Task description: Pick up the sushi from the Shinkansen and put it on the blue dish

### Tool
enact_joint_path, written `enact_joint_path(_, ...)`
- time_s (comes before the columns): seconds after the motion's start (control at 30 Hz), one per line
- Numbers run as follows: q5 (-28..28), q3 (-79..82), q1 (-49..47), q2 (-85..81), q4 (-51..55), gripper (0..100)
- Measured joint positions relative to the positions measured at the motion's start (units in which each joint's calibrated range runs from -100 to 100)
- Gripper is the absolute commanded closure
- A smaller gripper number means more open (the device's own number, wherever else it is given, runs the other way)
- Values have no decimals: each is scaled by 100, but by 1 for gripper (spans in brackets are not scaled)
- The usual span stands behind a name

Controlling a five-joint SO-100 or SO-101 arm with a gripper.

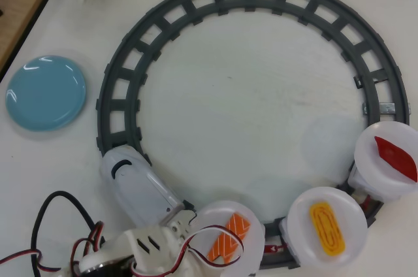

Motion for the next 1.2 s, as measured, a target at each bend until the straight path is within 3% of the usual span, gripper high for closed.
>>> enact_joint_path(0.3, 0, 37, 57, 17, 0, 73)
enact_joint_path(0.73, -388, 366, -33, 599, -899, 73)
enact_joint_path(1.2, -973, 1025, -964, 599, -1185, 75)
